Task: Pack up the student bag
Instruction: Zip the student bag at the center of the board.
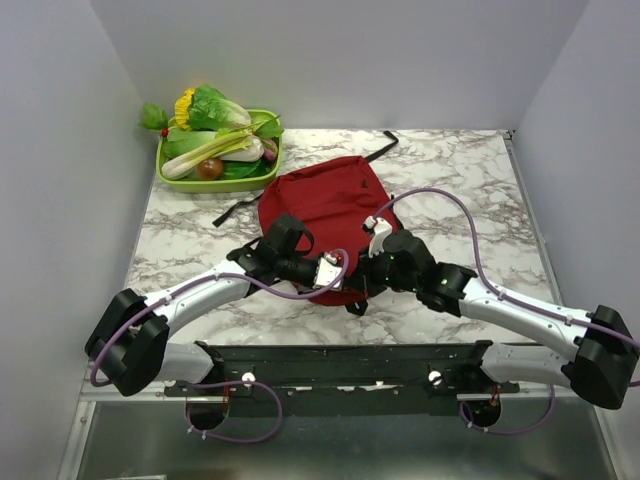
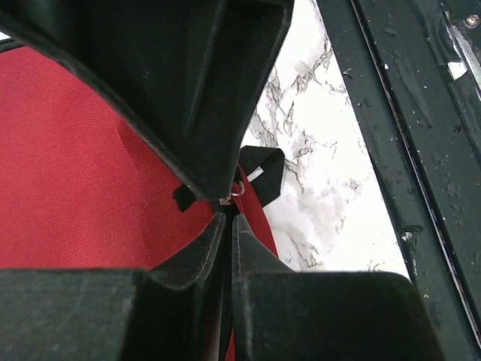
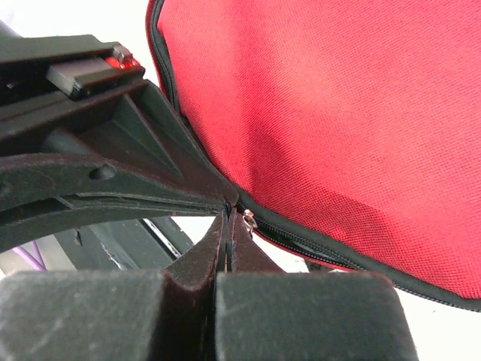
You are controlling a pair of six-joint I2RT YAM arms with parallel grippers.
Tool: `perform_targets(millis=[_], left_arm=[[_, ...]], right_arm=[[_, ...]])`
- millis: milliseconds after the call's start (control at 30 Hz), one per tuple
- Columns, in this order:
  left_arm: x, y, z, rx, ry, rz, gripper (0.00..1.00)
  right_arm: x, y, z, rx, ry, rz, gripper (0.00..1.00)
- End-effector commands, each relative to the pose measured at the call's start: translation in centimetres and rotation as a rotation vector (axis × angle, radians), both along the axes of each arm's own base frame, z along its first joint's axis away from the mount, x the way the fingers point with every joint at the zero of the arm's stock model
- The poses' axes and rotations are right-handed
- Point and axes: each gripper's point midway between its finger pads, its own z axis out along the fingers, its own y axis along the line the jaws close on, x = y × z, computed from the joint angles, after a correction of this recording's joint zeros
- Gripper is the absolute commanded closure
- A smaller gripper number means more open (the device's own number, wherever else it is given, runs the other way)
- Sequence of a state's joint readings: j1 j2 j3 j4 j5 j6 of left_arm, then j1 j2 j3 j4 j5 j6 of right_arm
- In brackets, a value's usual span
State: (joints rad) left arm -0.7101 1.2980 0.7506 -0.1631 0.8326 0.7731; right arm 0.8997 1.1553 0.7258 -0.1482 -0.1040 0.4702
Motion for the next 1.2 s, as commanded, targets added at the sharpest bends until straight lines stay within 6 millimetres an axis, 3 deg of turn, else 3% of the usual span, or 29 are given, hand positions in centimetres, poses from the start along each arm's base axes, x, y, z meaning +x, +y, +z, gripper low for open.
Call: perform_targets(millis=[0, 267, 433, 600, 767, 933, 1033, 1167], left_arm=[[-0.3, -0.6, 0.3, -0.003, -0.002, -0.029, 0.84], [-1.1, -0.1, -0.8, 0.045, 0.035, -0.039, 0.83], [-1.3, -0.1, -0.5, 0.068, 0.062, -0.046, 0.81], [-3.0, 0.3, -0.1, 0.085, 0.088, -0.096, 0.80], [-4.1, 0.9, -0.2, 0.114, 0.090, -0.122, 0.80], [-4.6, 0.9, 0.9, 0.111, 0.095, -0.122, 0.76], [-4.4, 0.7, 0.7, 0.110, 0.067, -0.109, 0.75], [-2.3, 0.3, 0.2, 0.109, 0.000, -0.007, 0.75]], right_arm=[[1.1, -0.4, 1.7, 0.060, -0.042, -0.061, 0.99], [1.6, -0.8, 2.4, 0.089, -0.058, -0.087, 1.00], [1.4, -0.8, 1.8, 0.086, -0.046, -0.086, 0.99], [1.6, -1.6, 0.5, 0.045, -0.045, -0.111, 1.00], [1.6, -3.1, 0.8, 0.034, -0.058, -0.149, 0.99], [1.5, -2.9, 0.9, 0.047, -0.046, -0.151, 0.99], [1.6, -2.6, 1.2, 0.058, -0.042, -0.146, 1.00], [1.6, -2.5, 1.4, 0.061, -0.048, -0.142, 0.99]])
